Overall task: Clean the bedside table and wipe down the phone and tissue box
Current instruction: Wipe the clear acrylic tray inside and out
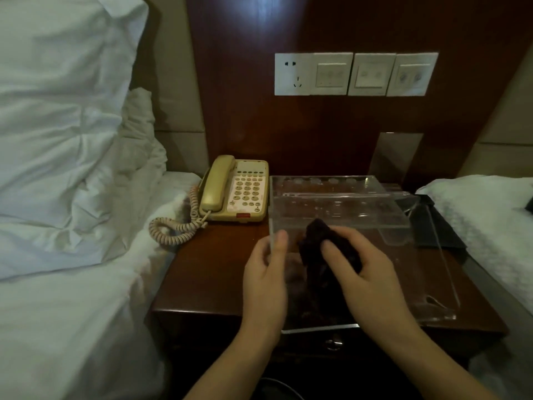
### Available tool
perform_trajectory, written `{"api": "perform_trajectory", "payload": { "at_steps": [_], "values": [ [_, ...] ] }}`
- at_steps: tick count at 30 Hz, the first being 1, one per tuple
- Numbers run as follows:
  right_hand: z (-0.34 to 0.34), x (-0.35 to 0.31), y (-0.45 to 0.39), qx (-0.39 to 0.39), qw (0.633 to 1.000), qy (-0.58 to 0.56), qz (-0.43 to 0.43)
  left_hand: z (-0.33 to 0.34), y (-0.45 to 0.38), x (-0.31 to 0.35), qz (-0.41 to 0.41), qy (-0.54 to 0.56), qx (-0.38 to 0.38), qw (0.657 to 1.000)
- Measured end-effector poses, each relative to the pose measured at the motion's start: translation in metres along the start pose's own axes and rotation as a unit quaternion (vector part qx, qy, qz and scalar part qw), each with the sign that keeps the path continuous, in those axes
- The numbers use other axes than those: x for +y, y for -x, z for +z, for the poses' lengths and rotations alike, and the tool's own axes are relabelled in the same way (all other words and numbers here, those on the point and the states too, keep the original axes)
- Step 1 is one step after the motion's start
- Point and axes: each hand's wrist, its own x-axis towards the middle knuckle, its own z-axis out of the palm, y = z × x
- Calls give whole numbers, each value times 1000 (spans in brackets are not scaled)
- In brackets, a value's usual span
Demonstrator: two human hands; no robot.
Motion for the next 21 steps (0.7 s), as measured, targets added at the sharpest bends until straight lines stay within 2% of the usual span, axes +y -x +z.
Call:
{"api": "perform_trajectory", "payload": {
  "at_steps": [2, 8, 12, 15, 18, 21],
  "values": [
    [7, -10, 1, -4, 999, -48, 16, 8, 6, 5, 13, 2, -5, 1000],
    [14, -32, 6, -34, 997, -61, 13, 27, 22, 24, 32, 22, 8, 999],
    [11, -41, 3, -83, 994, -63, 27, 29, 25, 29, -1, 59, 28, 998],
    [10, -45, 0, -63, 996, -48, 32, 29, 27, 32, -65, 152, 24, 986],
    [8, -49, 1, -20, 997, -65, 47, 31, 33, 42, -75, 157, 1, 985],
    [5, -54, 6, -22, 999, -28, 30, 33, 37, 47, -78, 160, -26, 984]
  ]
}}
